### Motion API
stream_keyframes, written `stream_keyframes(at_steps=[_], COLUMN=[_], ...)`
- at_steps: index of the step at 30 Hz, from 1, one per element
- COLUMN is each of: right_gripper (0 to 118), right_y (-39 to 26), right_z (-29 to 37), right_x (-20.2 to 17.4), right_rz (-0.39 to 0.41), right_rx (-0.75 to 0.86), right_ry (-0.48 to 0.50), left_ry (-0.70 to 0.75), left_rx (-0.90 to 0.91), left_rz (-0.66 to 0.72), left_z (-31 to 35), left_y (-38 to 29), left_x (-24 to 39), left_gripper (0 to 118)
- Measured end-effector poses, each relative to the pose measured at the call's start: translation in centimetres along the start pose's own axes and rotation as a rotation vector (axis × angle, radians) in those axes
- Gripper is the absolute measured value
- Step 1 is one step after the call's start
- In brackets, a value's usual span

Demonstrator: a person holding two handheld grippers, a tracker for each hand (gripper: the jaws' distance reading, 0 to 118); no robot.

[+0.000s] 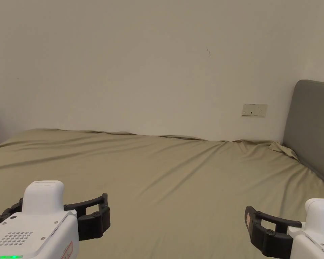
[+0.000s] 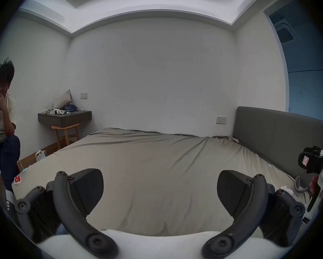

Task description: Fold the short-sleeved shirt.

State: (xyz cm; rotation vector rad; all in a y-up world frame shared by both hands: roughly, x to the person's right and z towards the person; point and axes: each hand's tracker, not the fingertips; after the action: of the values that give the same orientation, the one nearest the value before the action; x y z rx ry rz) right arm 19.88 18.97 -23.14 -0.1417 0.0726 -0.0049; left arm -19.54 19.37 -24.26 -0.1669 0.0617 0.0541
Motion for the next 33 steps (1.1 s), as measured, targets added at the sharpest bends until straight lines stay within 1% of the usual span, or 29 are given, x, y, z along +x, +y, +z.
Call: stream_keyframes(at_steps=[2, 5, 7, 9, 14, 17, 19, 20, 23, 26, 28, 30, 33], right_gripper=[118, 118, 118, 118, 118, 118, 118, 118, 118, 118, 118, 118, 118], right_y=[0.0, -0.1, -0.2, -0.3, -0.1, -0.4, -0.5, -0.5, -0.5, -0.4, -0.2, 0.0, 0.0], right_z=[0.1, -0.1, -0.2, -0.2, -0.3, -0.3, -0.2, -0.2, 0.0, -0.2, -0.7, -1.0, -1.3], right_x=[-0.1, -0.4, -0.5, -0.6, -0.3, -0.5, -0.5, -0.5, 0.1, 1.1, 1.6, 1.8, 1.6], right_rz=[-0.003, 0.023, 0.035, 0.036, 0.006, 0.038, 0.038, 0.019, -0.101, -0.239, -0.294, -0.289, -0.24], right_rx=[0.002, -0.009, -0.009, 0.0, -0.006, -0.006, -0.004, -0.003, 0.0, -0.016, -0.053, -0.095, -0.108], right_ry=[0.015, 0.018, 0.004, -0.033, -0.071, -0.096, -0.084, -0.066, 0.022, 0.036, 0.013, -0.01, -0.084], left_ry=[0.004, 0.008, 0.002, 0.007, -0.002, -0.006, -0.014, -0.014, -0.021, -0.032, -0.026, -0.018, -0.02], left_rx=[0.0, -0.001, 0.006, 0.005, 0.004, 0.0, -0.004, -0.005, -0.004, -0.005, -0.001, 0.001, -0.002], left_rz=[0.0, -0.002, -0.013, -0.027, -0.035, -0.03, -0.032, -0.034, -0.036, -0.042, -0.055, -0.064, -0.061], left_z=[0.0, 0.0, 0.2, 0.2, 0.4, 0.4, 0.5, 0.5, 0.7, 1.0, 1.2, 1.4, 1.4], left_y=[0.0, 0.0, 0.0, 0.0, 0.0, 0.0, 0.0, 0.0, 0.0, 0.0, -0.1, -0.3, -0.3], left_x=[-0.1, -0.3, -0.5, -0.3, -0.4, -0.3, -0.3, -0.2, -0.1, 0.1, 0.3, 0.4, 0.2], left_gripper=[118, 118, 118, 118, 118, 118, 118, 118, 118, 118, 118, 118, 118])
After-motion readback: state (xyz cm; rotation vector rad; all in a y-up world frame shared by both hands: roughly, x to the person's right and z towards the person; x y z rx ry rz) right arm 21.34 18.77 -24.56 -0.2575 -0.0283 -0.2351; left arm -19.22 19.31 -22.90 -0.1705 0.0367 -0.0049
